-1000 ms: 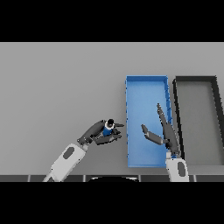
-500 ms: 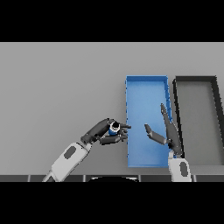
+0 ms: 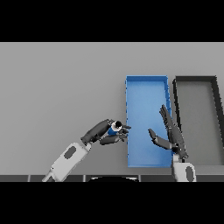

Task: Pick up the blue pipe and place it into the blue bin.

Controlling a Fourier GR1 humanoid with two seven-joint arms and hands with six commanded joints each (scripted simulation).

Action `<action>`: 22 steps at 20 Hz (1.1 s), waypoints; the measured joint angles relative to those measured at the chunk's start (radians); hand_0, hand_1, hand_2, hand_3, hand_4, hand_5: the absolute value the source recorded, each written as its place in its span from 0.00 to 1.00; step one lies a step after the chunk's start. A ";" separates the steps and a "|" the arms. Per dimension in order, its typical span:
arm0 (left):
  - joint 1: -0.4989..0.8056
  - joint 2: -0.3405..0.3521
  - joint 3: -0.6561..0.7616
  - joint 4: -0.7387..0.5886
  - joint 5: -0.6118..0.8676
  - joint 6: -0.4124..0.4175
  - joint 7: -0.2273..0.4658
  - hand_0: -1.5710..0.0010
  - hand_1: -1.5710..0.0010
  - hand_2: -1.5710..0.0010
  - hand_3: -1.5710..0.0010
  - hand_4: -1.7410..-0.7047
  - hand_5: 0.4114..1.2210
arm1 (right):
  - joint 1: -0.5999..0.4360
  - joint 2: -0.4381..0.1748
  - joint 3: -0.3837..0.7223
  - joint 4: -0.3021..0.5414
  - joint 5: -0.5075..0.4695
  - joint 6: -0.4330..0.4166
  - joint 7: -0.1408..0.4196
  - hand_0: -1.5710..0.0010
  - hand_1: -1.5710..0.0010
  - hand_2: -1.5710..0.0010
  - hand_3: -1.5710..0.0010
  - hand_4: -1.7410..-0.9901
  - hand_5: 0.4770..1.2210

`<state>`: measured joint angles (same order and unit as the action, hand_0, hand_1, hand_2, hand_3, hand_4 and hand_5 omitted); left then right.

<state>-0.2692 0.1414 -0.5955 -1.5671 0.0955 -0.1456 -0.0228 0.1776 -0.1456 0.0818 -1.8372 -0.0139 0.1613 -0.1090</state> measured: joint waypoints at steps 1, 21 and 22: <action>0.000 0.007 0.005 -0.005 0.011 -0.010 -0.003 0.00 0.00 0.00 0.05 0.00 1.00 | -0.026 -0.029 -0.011 -0.023 -0.075 0.051 0.029 1.00 1.00 1.00 1.00 0.68 0.13; 0.006 0.014 0.001 -0.012 0.018 -0.052 -0.033 0.00 0.00 0.00 0.02 0.00 1.00 | -0.538 -0.129 0.264 -0.116 -0.319 0.323 0.493 1.00 1.00 1.00 1.00 0.69 0.06; -0.002 0.007 -0.003 -0.012 0.007 -0.043 -0.018 0.00 0.00 0.00 0.02 0.00 1.00 | -0.574 -0.109 0.271 -0.092 -0.315 0.318 0.511 1.00 1.00 1.00 1.00 0.70 0.05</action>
<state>-0.2708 0.1481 -0.5985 -1.5793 0.1023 -0.1884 -0.0406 -0.3966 -0.2549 0.3529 -1.9296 -0.3285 0.4789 0.4015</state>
